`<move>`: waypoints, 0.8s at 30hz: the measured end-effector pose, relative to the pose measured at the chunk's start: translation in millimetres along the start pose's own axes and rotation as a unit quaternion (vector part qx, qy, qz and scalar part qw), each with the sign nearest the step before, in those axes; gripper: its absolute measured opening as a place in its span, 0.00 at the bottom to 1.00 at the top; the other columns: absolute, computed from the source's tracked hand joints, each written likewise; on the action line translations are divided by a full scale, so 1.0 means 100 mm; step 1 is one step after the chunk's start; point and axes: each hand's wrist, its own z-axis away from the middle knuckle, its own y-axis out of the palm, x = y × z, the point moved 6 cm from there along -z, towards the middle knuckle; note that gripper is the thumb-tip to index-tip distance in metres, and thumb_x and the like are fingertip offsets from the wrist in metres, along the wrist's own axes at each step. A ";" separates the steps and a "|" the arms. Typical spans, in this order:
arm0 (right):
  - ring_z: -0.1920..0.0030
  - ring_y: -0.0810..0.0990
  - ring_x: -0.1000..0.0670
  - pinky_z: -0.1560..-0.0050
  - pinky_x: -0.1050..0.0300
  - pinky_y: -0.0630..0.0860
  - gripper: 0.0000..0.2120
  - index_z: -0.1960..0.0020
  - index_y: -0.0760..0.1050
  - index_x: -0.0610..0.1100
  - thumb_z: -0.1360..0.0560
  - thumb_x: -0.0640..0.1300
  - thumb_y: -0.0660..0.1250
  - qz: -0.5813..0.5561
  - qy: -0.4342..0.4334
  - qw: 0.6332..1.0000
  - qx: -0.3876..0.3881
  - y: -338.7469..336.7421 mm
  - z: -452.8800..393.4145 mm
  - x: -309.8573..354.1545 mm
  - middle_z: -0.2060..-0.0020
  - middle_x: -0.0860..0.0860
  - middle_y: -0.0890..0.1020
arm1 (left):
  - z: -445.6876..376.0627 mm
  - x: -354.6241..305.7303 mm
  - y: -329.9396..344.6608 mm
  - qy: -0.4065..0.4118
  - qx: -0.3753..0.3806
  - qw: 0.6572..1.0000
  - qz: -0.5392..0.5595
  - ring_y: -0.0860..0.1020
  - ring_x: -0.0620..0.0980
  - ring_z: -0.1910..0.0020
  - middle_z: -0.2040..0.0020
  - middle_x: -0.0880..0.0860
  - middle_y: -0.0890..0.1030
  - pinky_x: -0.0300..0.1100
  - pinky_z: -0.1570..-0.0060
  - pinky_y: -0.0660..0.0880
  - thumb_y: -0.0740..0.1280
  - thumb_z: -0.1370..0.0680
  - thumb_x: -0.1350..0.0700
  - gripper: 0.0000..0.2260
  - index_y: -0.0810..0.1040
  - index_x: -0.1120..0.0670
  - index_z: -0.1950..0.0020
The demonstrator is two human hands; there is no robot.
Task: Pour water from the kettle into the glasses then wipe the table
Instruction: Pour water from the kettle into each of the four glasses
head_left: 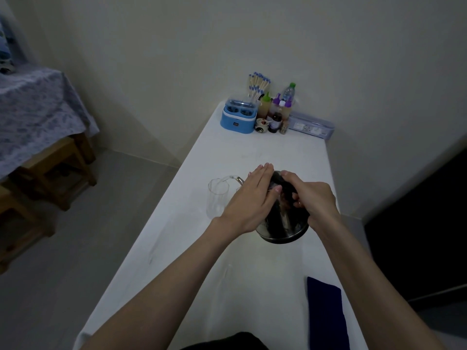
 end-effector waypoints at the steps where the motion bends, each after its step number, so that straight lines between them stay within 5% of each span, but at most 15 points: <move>1: 0.69 0.77 0.49 0.58 0.53 0.75 0.22 0.70 0.79 0.43 0.34 0.62 0.75 0.001 -0.001 1.000 0.001 0.00 0.00 0.00 0.73 0.51 0.80 | 0.00 0.00 0.00 0.000 0.000 1.000 0.000 0.49 0.47 0.22 0.21 0.53 0.55 0.35 0.28 0.42 0.52 0.17 0.49 0.25 0.52 0.57 0.22; 24: 0.70 0.77 0.49 0.58 0.53 0.74 0.22 0.72 0.78 0.44 0.34 0.62 0.76 0.000 -0.011 1.000 0.008 -0.02 -0.03 0.05 0.75 0.52 0.79 | -0.03 0.02 0.02 -0.007 -0.001 1.000 -0.005 0.49 0.47 0.22 0.21 0.52 0.54 0.37 0.26 0.44 0.51 0.17 0.47 0.26 0.51 0.55 0.21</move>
